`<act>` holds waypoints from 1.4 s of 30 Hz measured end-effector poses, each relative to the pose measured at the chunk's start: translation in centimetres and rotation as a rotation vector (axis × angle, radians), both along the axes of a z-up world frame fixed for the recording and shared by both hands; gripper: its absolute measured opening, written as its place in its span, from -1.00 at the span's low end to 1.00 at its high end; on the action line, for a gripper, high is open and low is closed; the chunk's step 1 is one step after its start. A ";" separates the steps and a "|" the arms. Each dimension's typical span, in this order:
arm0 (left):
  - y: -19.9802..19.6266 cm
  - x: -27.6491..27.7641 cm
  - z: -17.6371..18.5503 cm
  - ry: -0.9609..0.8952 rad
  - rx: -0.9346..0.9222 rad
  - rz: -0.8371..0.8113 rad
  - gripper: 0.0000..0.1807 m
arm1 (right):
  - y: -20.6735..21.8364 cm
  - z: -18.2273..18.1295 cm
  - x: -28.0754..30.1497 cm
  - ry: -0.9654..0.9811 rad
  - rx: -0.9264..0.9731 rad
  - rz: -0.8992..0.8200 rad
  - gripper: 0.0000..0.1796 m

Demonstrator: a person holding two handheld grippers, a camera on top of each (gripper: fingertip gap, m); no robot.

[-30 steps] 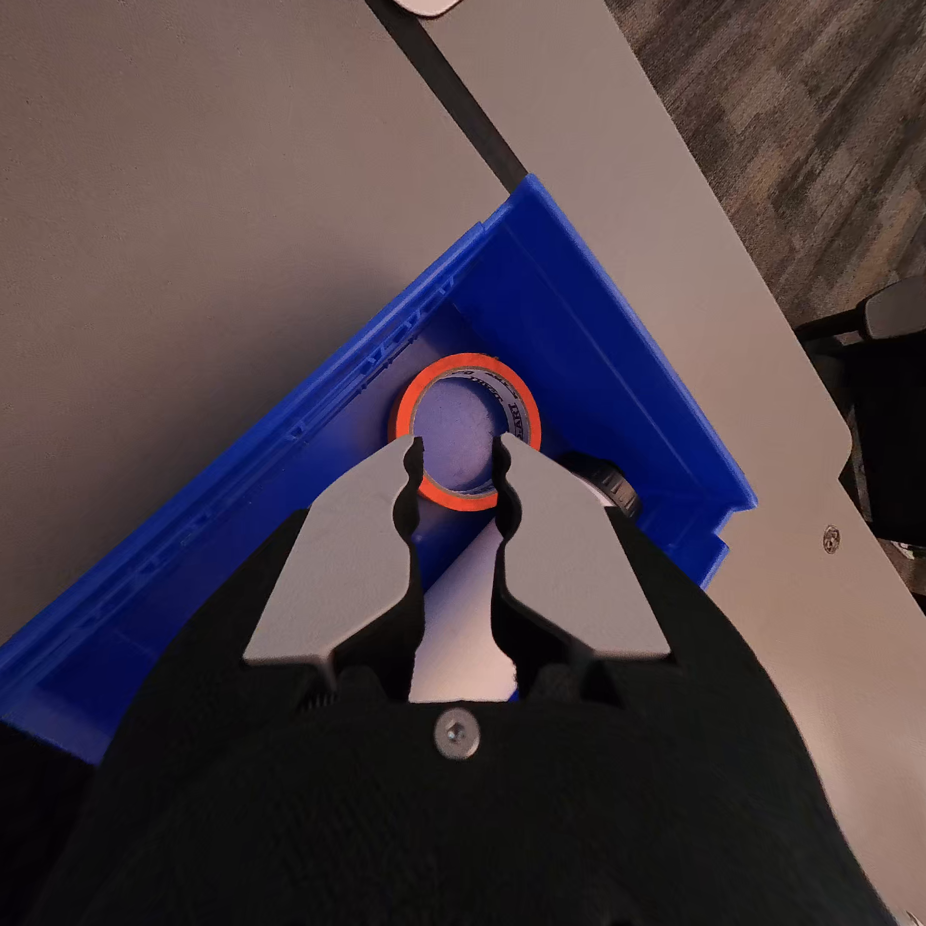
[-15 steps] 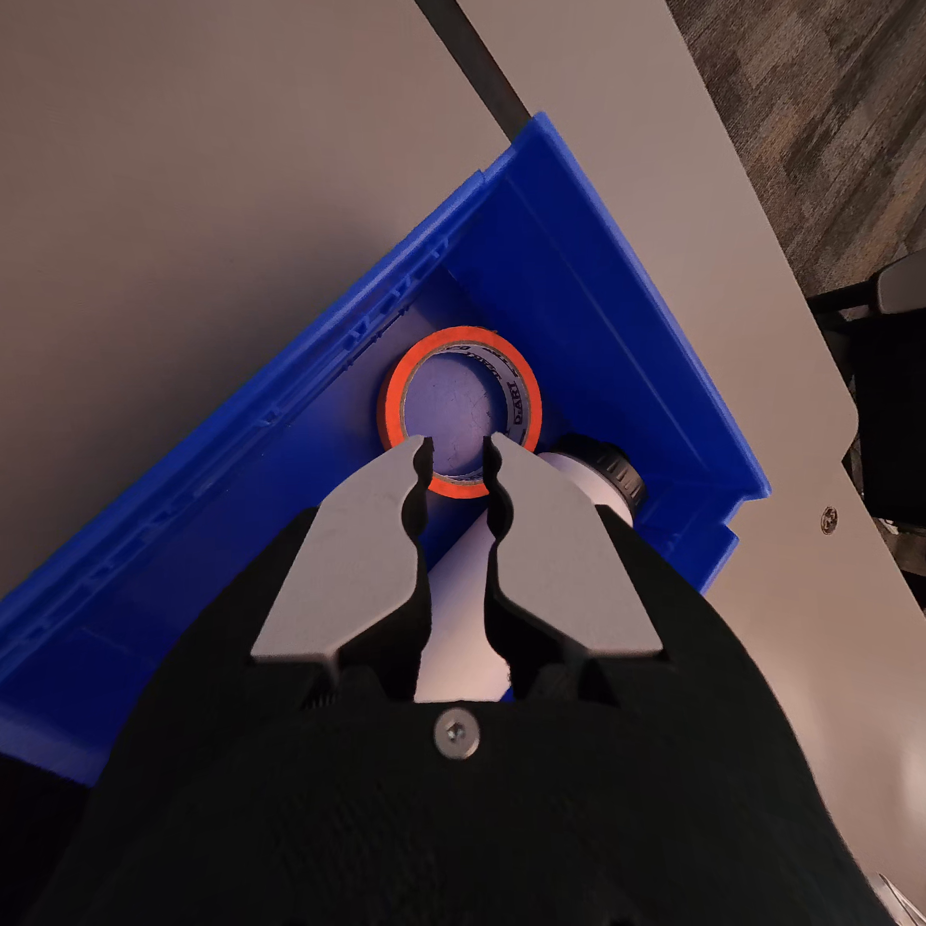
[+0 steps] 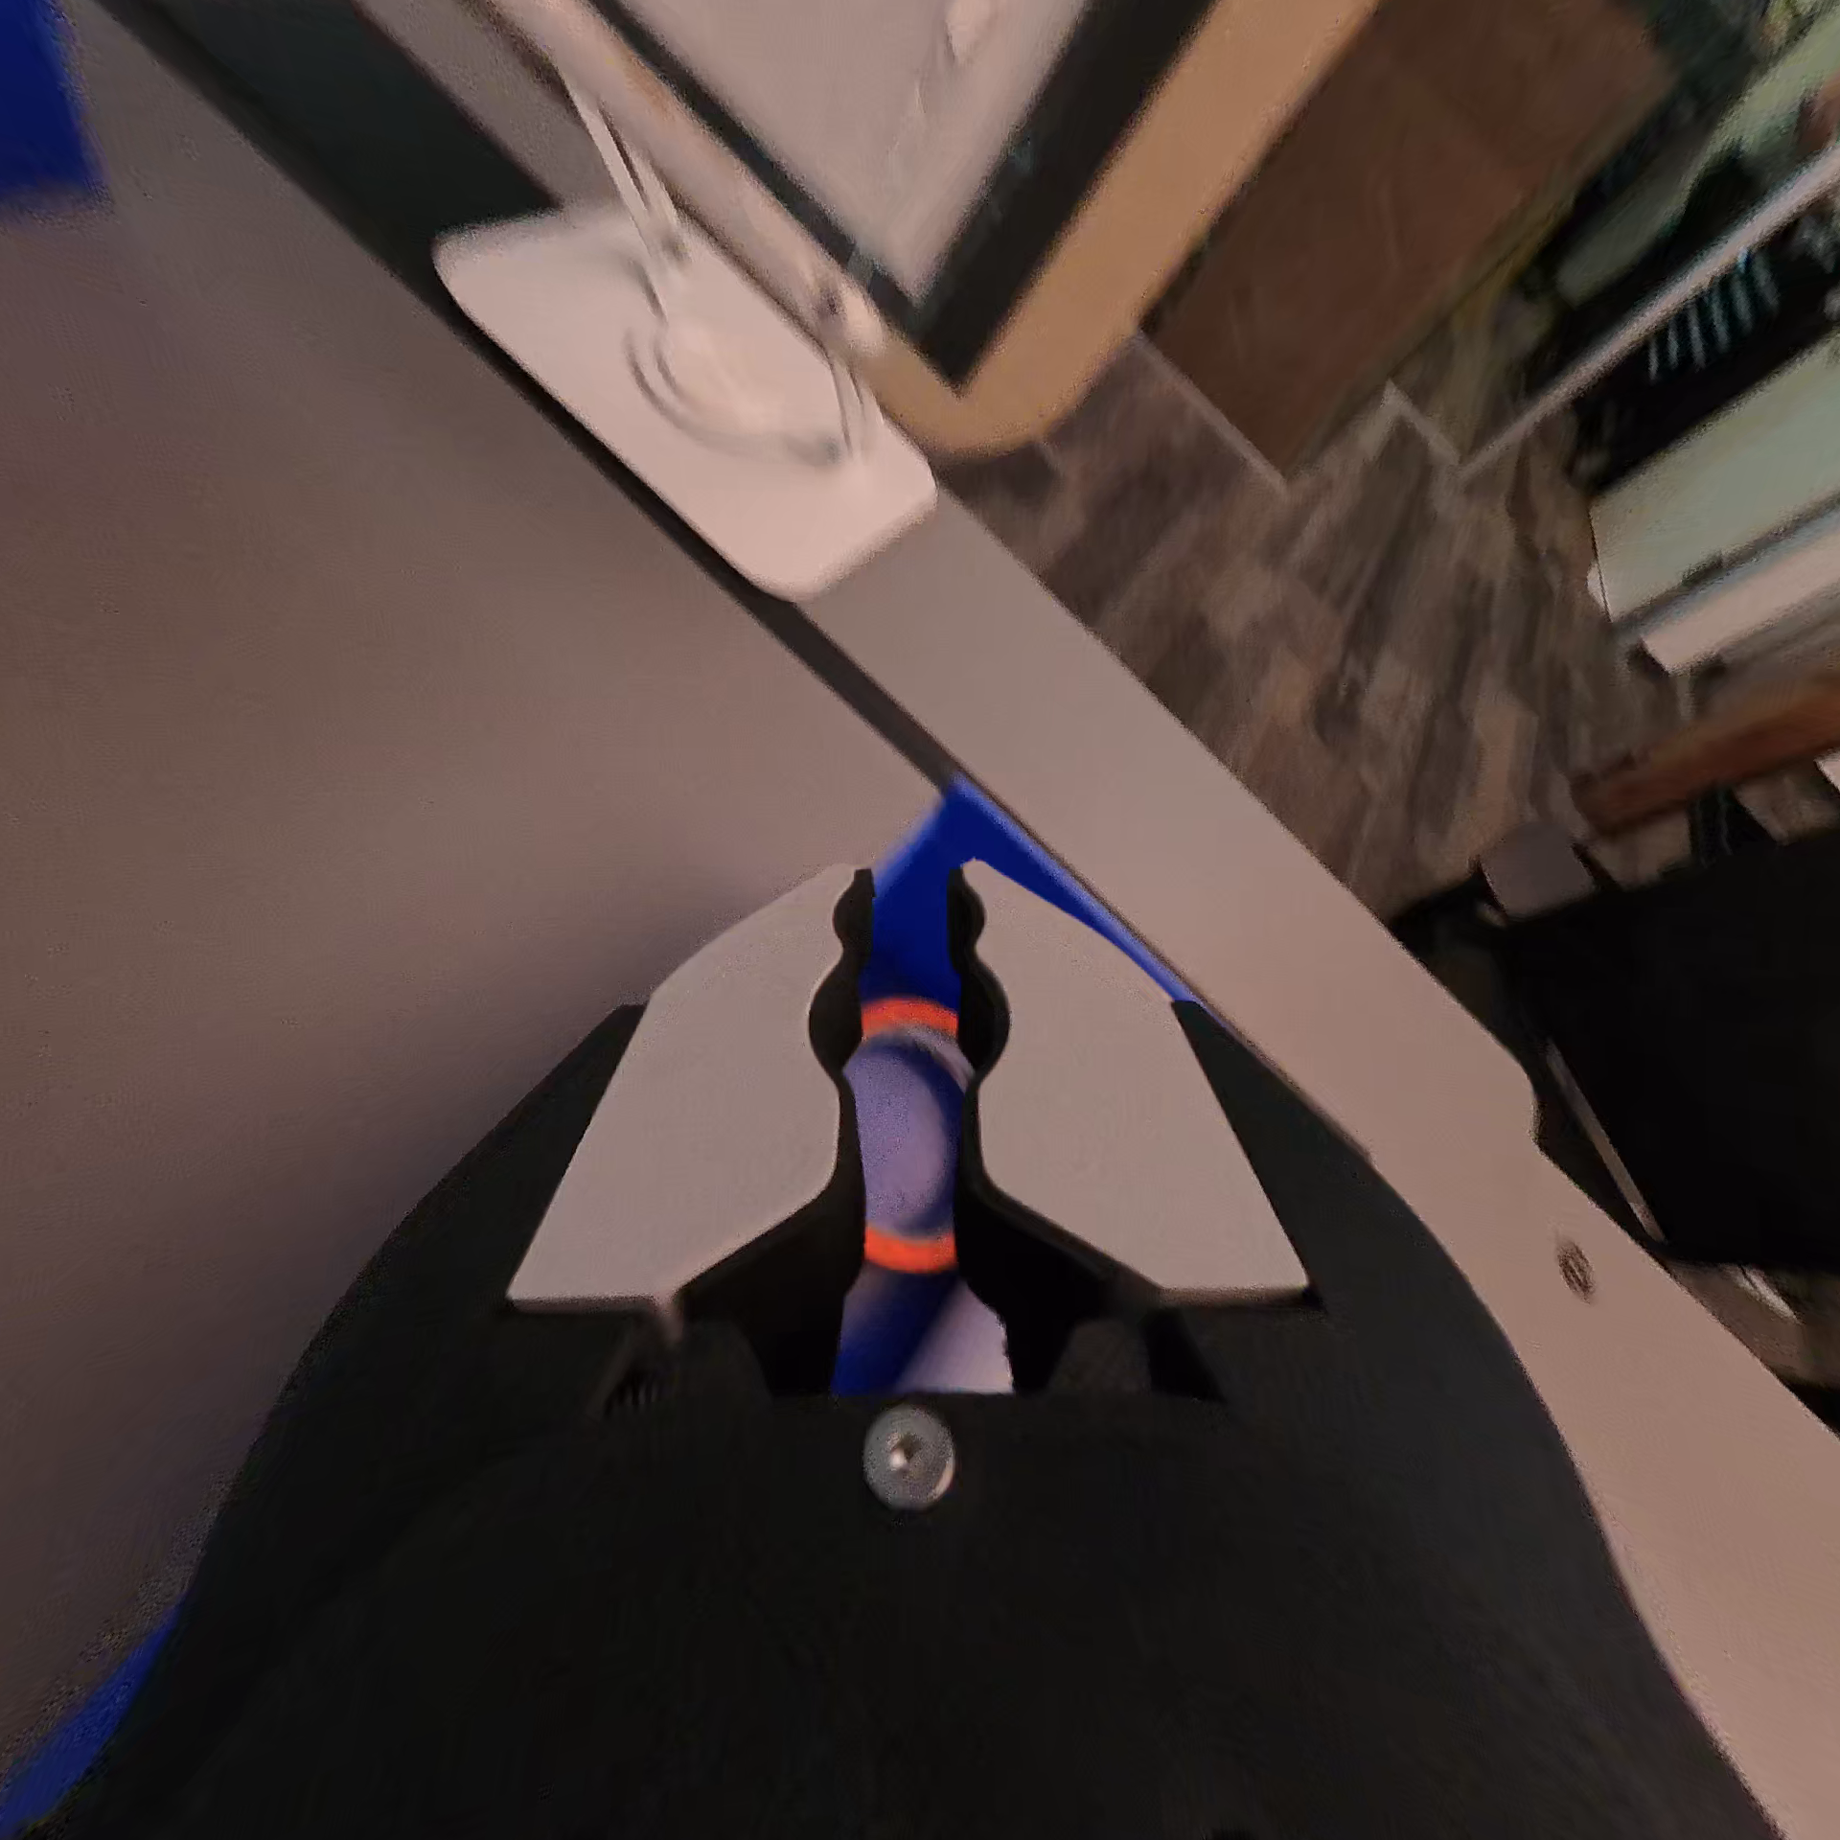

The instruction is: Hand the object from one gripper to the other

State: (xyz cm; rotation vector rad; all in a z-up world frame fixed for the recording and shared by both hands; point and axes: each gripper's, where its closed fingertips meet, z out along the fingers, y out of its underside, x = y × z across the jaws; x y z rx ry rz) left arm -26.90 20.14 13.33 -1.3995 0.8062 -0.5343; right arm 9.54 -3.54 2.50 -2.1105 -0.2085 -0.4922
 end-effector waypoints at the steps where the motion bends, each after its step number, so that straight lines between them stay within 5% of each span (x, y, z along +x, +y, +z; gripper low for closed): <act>1: -1.2 0.7 0.7 -0.053 -0.015 -0.059 -0.94 | 0.7 1.2 -1.6 0.020 0.065 0.047 -0.82; 11: -10.2 8.3 0.9 -0.499 -0.538 -0.648 -0.94 | 0.9 12.4 -22.0 0.361 0.749 0.635 -0.28; 17: -13.6 11.2 -0.9 -0.541 -0.845 -0.934 -0.94 | 1.0 12.1 -24.1 0.565 0.763 0.727 -0.28; 21: -15.9 12.6 -2.3 -0.437 -0.901 -1.029 -0.94 | 1.0 11.6 -24.4 0.529 0.739 0.774 -0.37; 24: -17.6 13.1 -2.8 -0.367 -0.918 -1.098 -0.94 | -0.2 10.7 -26.2 0.550 0.604 0.940 -0.82; 27: -18.5 13.0 -2.7 -0.346 -0.910 -1.157 -0.94 | -0.9 10.9 -26.5 0.572 0.557 0.979 -0.84; 31: -17.7 12.6 -2.0 -0.345 -0.785 -1.131 -0.65 | -1.0 12.9 -23.9 0.810 0.633 0.903 -0.85; 39: -16.6 13.0 -2.8 -0.037 0.040 -0.699 -0.35 | 1.7 10.5 -12.7 1.874 0.751 0.611 -0.86; 42: -18.4 13.9 -4.3 0.122 0.335 -0.633 -0.34 | 2.9 8.2 -11.2 2.063 0.749 0.519 -0.86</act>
